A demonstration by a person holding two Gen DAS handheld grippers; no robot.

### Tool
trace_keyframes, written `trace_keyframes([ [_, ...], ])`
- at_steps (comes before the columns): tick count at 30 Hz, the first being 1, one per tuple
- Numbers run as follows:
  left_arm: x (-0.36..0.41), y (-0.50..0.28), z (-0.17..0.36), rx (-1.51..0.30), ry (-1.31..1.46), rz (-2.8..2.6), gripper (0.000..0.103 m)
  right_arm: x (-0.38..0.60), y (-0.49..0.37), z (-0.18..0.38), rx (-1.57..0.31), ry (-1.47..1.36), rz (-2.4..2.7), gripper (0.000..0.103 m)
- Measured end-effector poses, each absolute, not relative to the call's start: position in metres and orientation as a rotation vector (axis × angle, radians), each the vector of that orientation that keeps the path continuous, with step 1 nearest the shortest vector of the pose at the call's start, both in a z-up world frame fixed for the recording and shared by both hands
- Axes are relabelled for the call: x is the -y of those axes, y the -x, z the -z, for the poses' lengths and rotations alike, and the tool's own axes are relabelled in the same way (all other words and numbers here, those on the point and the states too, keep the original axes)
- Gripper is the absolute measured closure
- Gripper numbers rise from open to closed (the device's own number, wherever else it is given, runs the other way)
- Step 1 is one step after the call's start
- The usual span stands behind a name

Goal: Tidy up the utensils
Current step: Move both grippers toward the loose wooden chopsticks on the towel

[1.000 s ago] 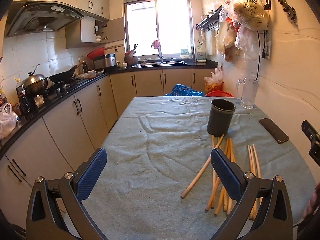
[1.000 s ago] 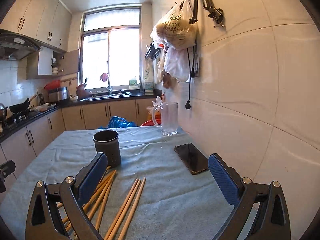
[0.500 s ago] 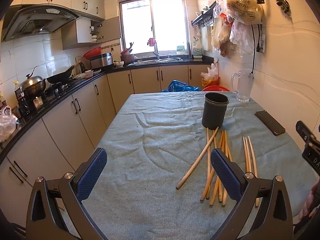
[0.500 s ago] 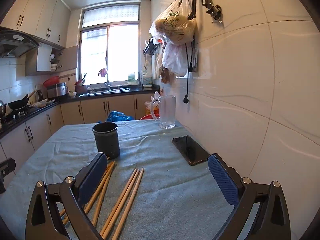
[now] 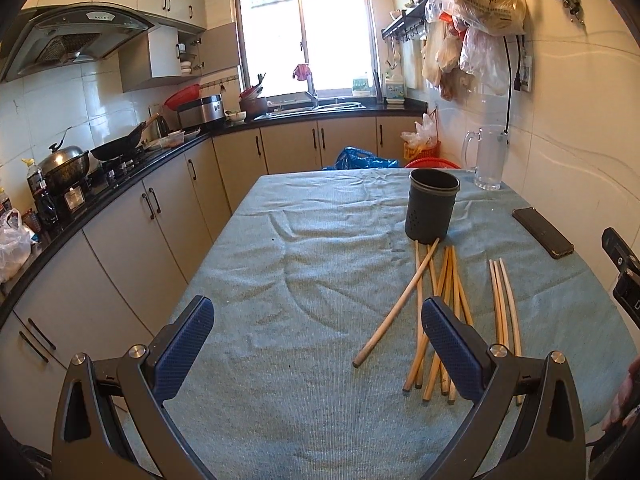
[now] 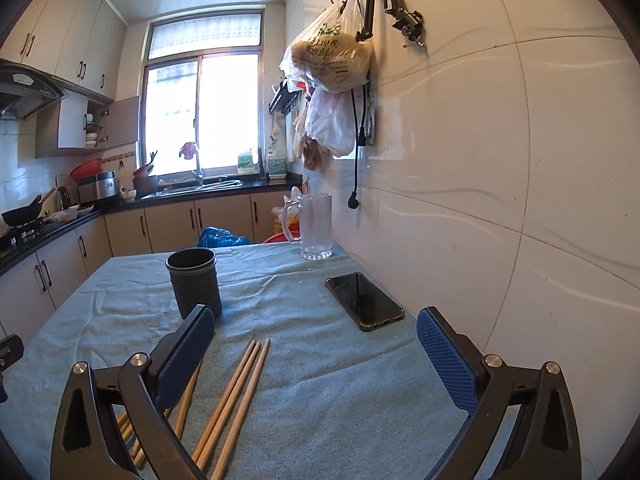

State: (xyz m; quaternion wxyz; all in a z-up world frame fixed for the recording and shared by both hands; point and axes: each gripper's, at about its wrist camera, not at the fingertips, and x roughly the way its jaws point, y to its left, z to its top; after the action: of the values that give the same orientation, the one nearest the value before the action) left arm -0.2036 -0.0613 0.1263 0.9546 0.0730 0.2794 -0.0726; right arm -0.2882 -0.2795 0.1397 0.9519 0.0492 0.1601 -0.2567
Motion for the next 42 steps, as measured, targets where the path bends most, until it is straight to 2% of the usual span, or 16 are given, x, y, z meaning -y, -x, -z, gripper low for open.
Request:
trace_keyframes([
  [21,0.064,0.194,-0.111,-0.615,-0.163,0.144,0.0,0.278,0.277,-0.13,-0.378,-0.102,0.501,0.0],
  [34,0.06,0.188,-0.113,-0.605,-0.208,0.161,0.0,0.287,0.288,-0.135,-0.284,-0.092,0.587,0.0],
  [37,0.066,0.18,-0.119,-0.598,-0.249,0.202,0.0,0.297,0.277,-0.128,-0.359,-0.06,0.568,0.0],
  [42,0.093,0.155,-0.119,-0.637,-0.325,0.35,0.0,0.328,0.239,-0.101,-0.631,-0.153,0.399,0.0],
])
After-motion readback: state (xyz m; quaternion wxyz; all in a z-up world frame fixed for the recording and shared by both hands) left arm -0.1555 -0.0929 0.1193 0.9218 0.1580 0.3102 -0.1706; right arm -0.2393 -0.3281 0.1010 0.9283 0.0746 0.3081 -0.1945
